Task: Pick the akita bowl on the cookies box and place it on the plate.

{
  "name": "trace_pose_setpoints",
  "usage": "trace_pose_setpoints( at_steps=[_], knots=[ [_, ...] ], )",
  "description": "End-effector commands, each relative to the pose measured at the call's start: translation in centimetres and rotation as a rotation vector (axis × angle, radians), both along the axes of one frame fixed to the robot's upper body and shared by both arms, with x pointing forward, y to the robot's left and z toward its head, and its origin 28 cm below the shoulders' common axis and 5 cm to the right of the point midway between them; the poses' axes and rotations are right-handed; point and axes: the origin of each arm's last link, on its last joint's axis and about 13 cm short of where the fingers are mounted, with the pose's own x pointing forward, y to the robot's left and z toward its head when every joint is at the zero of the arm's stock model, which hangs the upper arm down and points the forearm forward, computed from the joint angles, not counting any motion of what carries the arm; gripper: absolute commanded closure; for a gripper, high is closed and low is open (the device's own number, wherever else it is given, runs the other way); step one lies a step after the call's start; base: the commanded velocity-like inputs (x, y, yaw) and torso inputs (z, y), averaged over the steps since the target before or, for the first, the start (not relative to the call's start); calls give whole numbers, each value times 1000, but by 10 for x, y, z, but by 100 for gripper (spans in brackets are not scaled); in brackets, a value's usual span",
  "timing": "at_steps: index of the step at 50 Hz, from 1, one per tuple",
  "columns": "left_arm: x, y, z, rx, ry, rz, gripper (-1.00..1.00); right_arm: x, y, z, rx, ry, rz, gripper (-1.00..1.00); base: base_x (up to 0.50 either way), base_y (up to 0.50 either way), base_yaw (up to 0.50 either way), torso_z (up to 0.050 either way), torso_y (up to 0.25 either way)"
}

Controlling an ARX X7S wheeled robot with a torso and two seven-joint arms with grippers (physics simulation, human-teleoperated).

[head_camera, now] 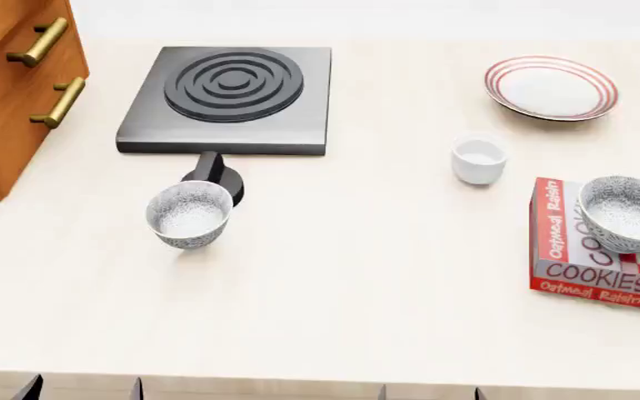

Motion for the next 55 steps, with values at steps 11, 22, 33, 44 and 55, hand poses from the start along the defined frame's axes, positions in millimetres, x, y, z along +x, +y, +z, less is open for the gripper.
trace_pose_setpoints(
  at_steps=[11,22,33,44,55],
  knots=[
    [-2,-1,1,-19,-9,-50,-100,-4,0,1,-5,-36,-32,-100,0,0,0,0,0],
    [2,1,7,-20,-42,-24,-100,-1,-4,6,24,-64,-83,-100,0,0,0,0,0],
    [2,12,78,1,-325,9,-100,-10,-14,72,46,-281,-100,-100,384,0,0,0,0],
    [-6,14,117,-26,-369,-19,-100,-20,-16,120,35,-389,-90,-100,500,0,0,0,0],
    [-10,14,129,-55,-396,-37,-100,-24,-19,136,24,-443,-100,-100,500,0,0,0,0]
  ],
)
